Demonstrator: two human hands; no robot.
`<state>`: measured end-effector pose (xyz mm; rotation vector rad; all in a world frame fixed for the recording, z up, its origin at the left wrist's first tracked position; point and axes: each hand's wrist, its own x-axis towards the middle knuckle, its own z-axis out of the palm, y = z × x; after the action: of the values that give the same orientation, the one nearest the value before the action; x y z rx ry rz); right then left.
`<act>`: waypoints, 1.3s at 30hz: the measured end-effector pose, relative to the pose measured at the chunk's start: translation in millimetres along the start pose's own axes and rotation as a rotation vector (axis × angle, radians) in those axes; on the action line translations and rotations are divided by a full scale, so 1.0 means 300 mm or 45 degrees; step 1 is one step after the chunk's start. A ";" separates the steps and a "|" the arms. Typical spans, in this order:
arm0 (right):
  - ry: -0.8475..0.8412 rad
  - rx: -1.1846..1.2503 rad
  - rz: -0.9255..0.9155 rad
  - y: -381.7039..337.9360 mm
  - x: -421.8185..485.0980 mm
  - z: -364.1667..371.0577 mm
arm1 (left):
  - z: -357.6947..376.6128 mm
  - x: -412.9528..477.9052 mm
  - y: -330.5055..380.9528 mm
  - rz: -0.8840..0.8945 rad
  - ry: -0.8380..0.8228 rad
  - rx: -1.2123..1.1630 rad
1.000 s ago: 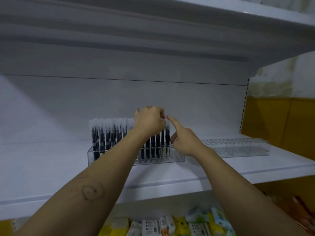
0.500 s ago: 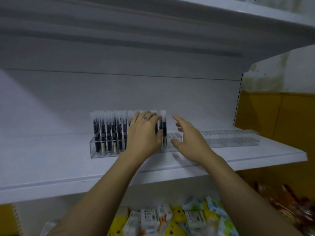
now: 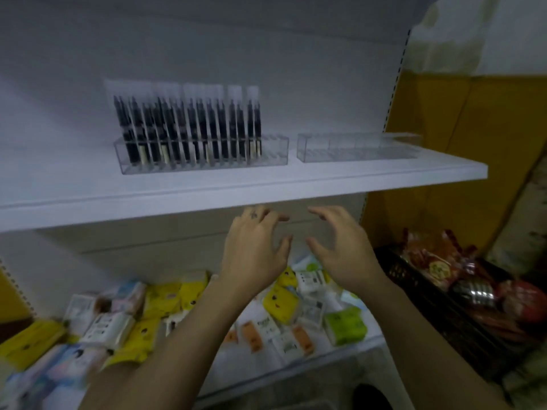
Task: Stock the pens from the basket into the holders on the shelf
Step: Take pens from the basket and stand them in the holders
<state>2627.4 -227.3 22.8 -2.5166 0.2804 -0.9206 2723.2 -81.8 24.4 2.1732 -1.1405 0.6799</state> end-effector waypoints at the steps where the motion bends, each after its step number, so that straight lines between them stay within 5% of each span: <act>1: 0.002 -0.004 0.013 0.023 -0.039 0.018 | 0.028 -0.039 0.002 -0.031 -0.034 -0.032; 28: -1.119 -0.111 0.819 0.481 -0.794 0.547 | 0.679 -0.819 -0.148 -0.464 -1.195 -0.177; 39: -1.628 -0.184 1.010 0.663 -0.950 0.713 | 0.920 -1.103 -0.219 -0.862 -1.766 -0.304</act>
<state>2543.6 -235.7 -376.5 -2.2358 0.7902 0.9982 2658.0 -62.1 -406.2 2.4687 -0.7833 -1.3670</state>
